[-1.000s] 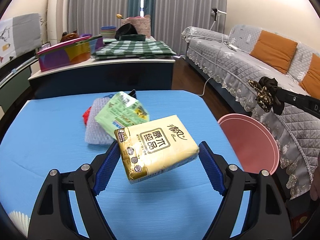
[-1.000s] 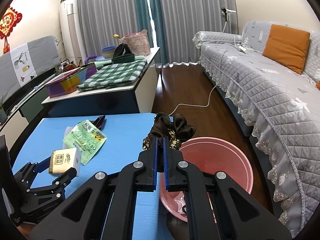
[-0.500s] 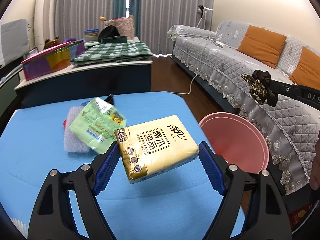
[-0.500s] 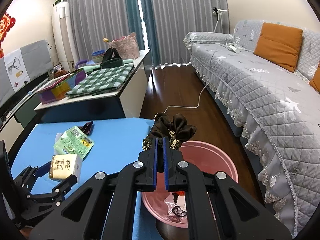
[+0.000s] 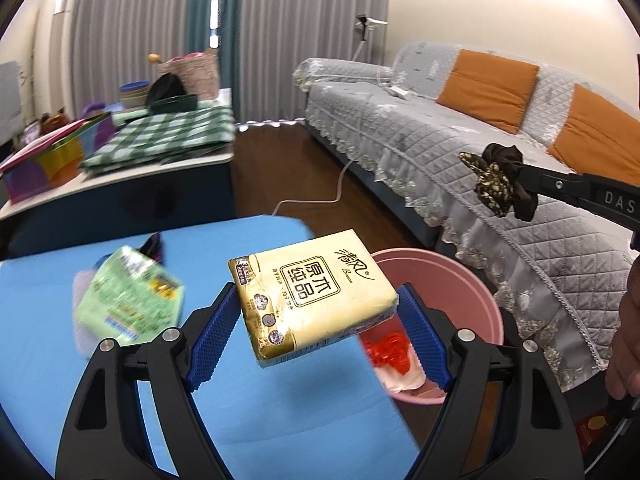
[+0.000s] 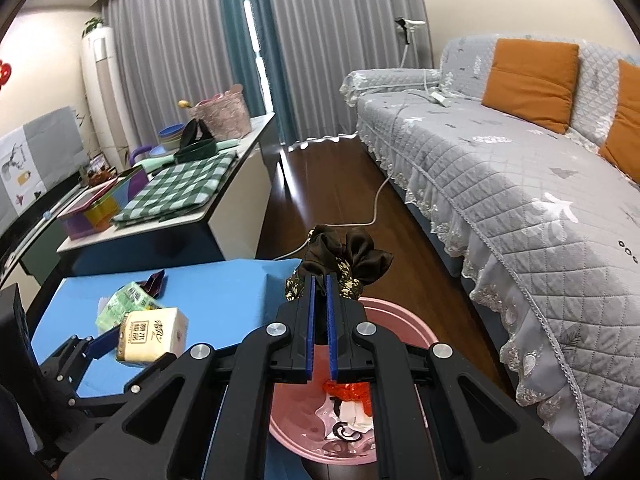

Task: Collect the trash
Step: 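Carry the yellow tissue pack and black scrunchie over the pink bucket with both grippers, then open both grippers to drop the tissue pack and scrunchie into the bucket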

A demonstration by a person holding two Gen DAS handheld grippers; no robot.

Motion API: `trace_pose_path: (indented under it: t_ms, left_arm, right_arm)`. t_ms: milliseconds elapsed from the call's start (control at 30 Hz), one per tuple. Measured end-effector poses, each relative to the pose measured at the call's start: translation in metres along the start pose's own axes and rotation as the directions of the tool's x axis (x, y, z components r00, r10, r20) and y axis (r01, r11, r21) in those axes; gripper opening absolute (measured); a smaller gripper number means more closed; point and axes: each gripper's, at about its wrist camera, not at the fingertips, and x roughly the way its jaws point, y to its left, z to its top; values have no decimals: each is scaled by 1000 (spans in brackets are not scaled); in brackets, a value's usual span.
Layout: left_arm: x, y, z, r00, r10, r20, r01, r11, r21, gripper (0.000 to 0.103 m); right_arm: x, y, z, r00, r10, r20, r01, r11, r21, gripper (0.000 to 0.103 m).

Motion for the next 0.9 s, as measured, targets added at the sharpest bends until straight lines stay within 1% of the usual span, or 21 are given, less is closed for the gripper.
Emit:
trace_pose_path:
  t_ms: [200, 433, 600, 867, 900]
  left_arm:
    - [16, -21, 5, 998, -60, -12, 61, 998, 35, 77]
    - [41, -39, 7, 993, -109, -40, 111, 992, 65, 77]
    - [58, -48, 6, 990, -129, -59, 133, 988, 73, 77]
    - [77, -57, 1, 986, -142, -84, 149, 985, 87, 77]
    - [79, -58, 1, 986, -144, -88, 151, 985, 89, 77]
  right_arm:
    - [5, -13, 2, 1000, -19, -11, 20, 999, 28, 6]
    - [17, -21, 1, 999, -31, -40, 32, 999, 38, 6]
    - [27, -25, -2, 997, -38, -61, 41, 998, 43, 6]
    - [41, -32, -4, 995, -47, -84, 51, 997, 54, 6]
    - [43, -32, -4, 995, -48, -87, 53, 997, 54, 9]
